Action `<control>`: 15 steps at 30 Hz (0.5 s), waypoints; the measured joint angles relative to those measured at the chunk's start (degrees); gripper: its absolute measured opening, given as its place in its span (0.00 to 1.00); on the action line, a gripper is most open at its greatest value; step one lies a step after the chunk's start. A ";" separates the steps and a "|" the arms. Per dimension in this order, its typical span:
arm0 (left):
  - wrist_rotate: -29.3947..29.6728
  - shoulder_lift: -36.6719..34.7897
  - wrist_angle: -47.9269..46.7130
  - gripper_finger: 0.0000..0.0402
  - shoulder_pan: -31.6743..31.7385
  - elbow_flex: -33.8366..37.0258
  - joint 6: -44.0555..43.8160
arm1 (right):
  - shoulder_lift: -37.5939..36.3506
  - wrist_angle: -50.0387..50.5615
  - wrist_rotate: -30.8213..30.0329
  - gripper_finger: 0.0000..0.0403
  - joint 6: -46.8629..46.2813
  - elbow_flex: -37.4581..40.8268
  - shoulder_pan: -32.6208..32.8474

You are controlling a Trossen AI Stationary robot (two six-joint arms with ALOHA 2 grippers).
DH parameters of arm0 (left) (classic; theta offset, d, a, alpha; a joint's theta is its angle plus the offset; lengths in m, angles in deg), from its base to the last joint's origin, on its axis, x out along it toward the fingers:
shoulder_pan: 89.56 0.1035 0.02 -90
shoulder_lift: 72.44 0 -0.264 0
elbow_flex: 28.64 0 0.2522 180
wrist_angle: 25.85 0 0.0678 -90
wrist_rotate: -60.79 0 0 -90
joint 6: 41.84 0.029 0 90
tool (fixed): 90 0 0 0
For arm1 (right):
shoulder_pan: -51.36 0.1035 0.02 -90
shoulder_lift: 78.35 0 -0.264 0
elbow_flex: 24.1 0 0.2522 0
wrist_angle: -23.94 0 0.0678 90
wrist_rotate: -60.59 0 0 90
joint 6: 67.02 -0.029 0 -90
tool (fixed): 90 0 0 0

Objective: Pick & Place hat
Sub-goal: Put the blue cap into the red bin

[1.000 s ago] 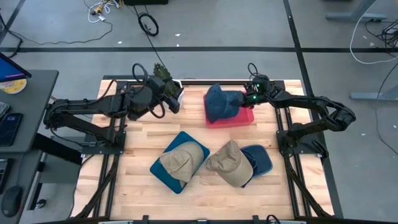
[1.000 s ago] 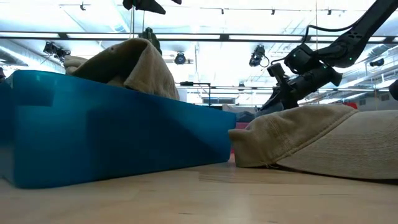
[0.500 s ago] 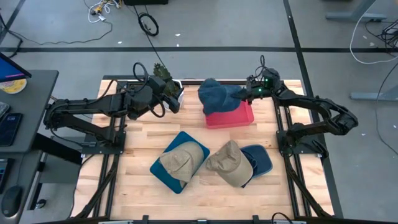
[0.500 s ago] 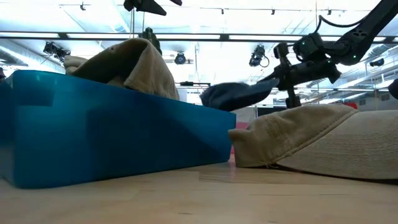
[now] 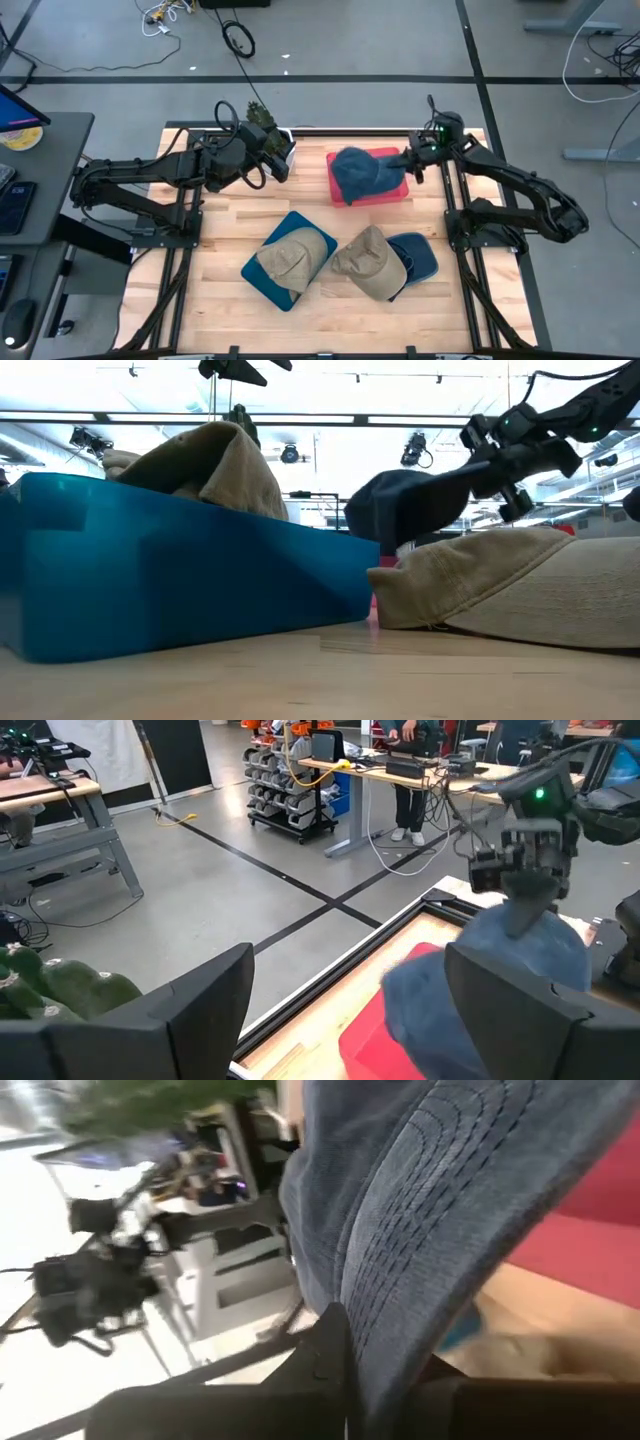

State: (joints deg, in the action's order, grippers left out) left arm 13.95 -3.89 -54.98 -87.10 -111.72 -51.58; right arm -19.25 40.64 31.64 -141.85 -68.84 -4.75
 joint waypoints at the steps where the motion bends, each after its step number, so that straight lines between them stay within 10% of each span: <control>1: 0.00 0.00 0.00 0.83 0.00 0.00 0.00 | 0.00 2.03 0.07 0.01 1.70 0.02 -0.27; 15: 0.00 0.00 0.02 0.83 -0.07 0.00 -0.07 | 9.44 4.79 -3.21 0.01 8.60 0.02 -2.98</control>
State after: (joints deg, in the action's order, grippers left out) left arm 13.95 -3.89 -54.96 -87.17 -111.72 -51.65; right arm -9.81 45.44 28.43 -133.25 -68.82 -7.73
